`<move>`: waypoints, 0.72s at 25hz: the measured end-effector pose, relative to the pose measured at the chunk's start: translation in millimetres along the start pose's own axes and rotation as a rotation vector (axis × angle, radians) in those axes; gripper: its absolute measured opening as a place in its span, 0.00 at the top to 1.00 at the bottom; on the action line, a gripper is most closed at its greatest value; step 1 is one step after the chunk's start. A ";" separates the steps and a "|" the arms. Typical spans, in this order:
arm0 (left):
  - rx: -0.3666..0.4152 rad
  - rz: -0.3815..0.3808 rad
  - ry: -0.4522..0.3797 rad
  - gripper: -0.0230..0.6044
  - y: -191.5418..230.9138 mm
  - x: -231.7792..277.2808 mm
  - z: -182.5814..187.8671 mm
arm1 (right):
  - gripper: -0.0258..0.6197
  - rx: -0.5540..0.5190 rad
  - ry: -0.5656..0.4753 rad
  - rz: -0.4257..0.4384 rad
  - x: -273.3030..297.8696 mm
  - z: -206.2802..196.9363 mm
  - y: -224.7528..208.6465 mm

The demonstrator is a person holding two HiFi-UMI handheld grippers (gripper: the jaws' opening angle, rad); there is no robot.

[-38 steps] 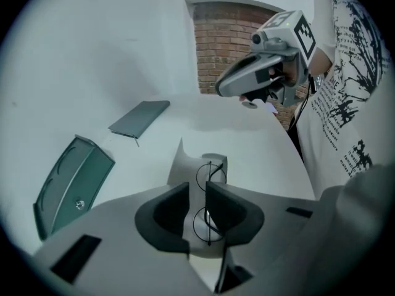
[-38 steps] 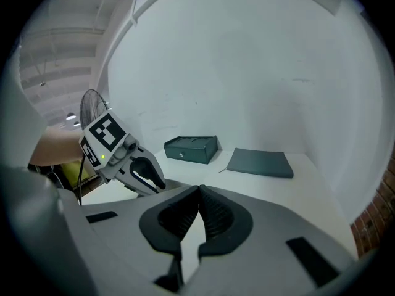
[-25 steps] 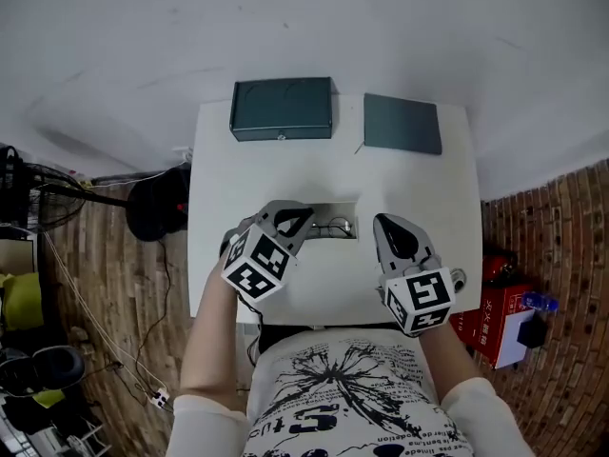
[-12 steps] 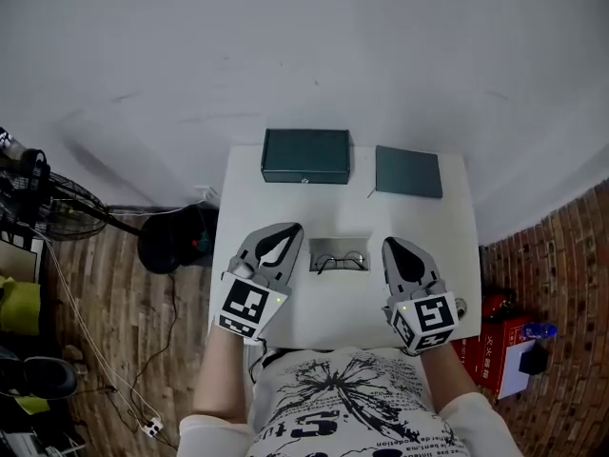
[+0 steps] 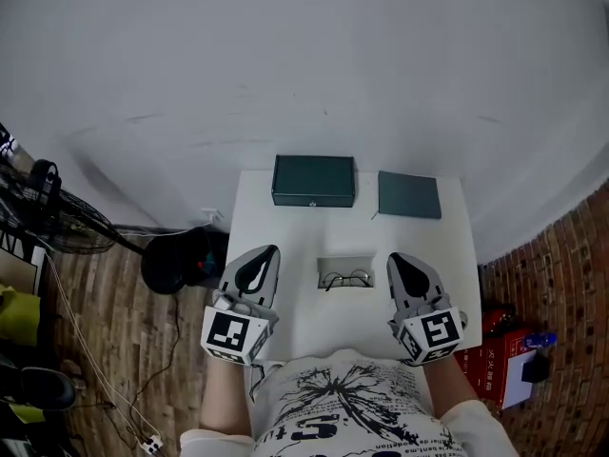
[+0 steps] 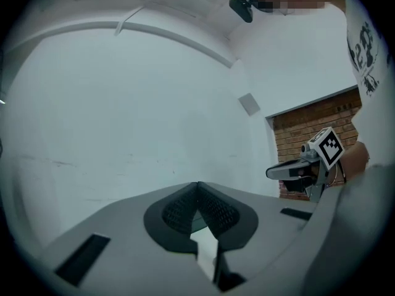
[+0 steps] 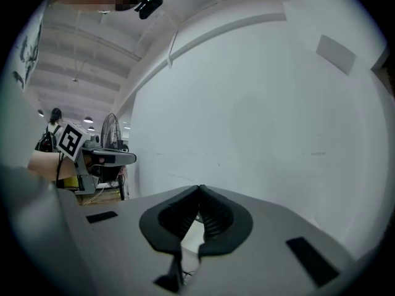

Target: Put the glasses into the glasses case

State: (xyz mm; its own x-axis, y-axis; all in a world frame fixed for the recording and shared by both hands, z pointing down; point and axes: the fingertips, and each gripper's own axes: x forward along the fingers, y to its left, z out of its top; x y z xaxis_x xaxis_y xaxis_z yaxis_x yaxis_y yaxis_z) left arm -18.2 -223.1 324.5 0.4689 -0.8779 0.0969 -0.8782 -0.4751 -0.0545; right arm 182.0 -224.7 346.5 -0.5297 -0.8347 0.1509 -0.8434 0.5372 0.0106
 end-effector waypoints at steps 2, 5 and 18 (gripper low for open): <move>-0.007 0.001 0.001 0.94 2.3 -0.4 1.3 | 0.94 -0.008 -0.012 -0.001 -1.9 2.4 2.6; -0.012 -0.012 0.000 0.94 1.1 1.2 2.3 | 0.94 -0.010 -0.020 -0.008 -3.5 4.0 4.3; 0.027 -0.085 0.002 0.94 -23.7 13.6 8.1 | 0.94 0.009 -0.018 -0.001 -8.1 -0.1 4.6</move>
State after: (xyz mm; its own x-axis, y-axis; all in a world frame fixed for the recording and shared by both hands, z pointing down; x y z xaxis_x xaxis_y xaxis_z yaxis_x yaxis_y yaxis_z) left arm 9.8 -224.2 319.1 0.5418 -0.8340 0.1048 -0.8322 -0.5497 -0.0726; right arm 182.4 -215.4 345.4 -0.5300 -0.8376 0.1328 -0.8449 0.5349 0.0015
